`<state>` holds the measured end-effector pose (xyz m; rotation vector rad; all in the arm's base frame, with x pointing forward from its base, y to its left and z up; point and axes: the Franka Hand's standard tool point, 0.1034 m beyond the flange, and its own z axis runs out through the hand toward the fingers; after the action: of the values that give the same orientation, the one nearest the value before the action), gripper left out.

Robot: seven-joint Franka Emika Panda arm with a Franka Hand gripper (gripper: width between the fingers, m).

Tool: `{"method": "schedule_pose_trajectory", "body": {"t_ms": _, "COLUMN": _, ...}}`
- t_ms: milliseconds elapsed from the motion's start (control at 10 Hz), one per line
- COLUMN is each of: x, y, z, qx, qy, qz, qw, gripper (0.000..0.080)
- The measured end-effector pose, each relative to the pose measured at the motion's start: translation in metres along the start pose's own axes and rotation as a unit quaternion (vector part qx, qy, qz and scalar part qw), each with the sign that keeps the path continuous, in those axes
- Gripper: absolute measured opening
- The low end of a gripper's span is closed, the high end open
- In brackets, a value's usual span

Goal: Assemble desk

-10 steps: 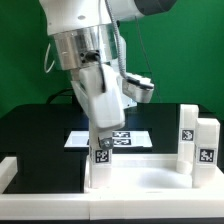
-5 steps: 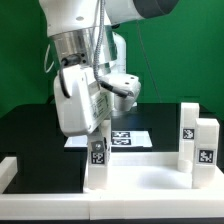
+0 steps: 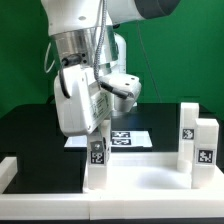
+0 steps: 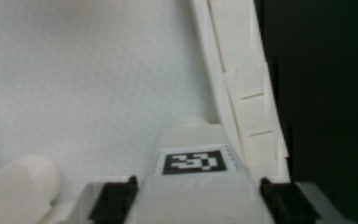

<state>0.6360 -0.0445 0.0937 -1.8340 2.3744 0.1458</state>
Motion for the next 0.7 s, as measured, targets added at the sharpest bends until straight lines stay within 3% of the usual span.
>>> {"method": "schedule_pose_trajectory", "body": {"t_ms": 200, "x": -0.001, "y": -0.001, "z": -0.003, "qx": 0.002, "qy": -0.001, "qz": -0.001, "qw": 1.000, "gripper": 0.0597}}
{"method": "schedule_pose_trajectory", "body": {"t_ms": 400, "x": -0.011, "y": -0.010, "z": -0.046, "qx": 0.030, "qy": -0.016, "qz": -0.019, "qw": 0.999, "gripper": 0.0633}}
{"method": "schedule_pose_trajectory", "body": {"t_ms": 500, "x": -0.013, "y": -0.012, "z": -0.058, "qx": 0.035, "qy": -0.021, "qz": -0.021, "qw": 0.999, "gripper": 0.0647}}
{"method": "schedule_pose_trajectory", "body": {"t_ms": 700, "x": -0.012, "y": -0.011, "z": -0.053, "qx": 0.033, "qy": -0.019, "qz": -0.021, "qw": 0.999, "gripper": 0.0648}}
